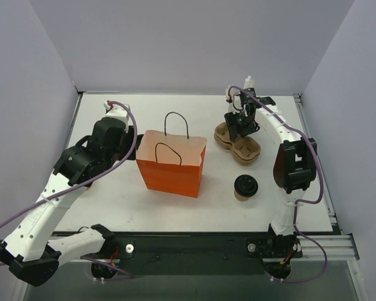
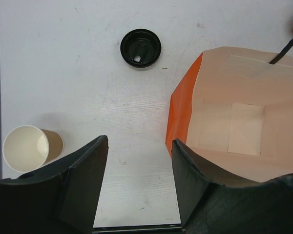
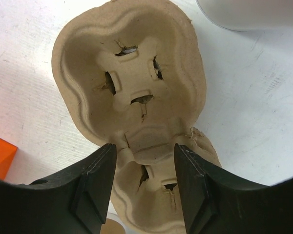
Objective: Pack the takeout coffee
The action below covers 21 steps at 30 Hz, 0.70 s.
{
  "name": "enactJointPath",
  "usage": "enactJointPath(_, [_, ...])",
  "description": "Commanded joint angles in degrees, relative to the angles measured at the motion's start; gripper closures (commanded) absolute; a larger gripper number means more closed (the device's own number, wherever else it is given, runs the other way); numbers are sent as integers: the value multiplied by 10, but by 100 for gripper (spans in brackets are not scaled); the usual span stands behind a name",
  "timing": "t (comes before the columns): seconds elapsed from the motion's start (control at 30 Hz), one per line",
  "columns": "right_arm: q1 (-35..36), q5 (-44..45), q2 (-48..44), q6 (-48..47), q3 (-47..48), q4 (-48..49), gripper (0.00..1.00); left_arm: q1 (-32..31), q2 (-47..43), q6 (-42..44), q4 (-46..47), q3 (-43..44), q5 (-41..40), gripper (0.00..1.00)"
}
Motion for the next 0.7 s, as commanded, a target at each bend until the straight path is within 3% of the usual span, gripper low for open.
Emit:
enactJointPath(0.0, [-9,-15,-15,-25,-7,-7,50,-2,2,7,4,17,-10,36])
enactJointPath(0.67, [-25,-61,6,-59,-7,-7,57,-2,11,3,1,18,-7,36])
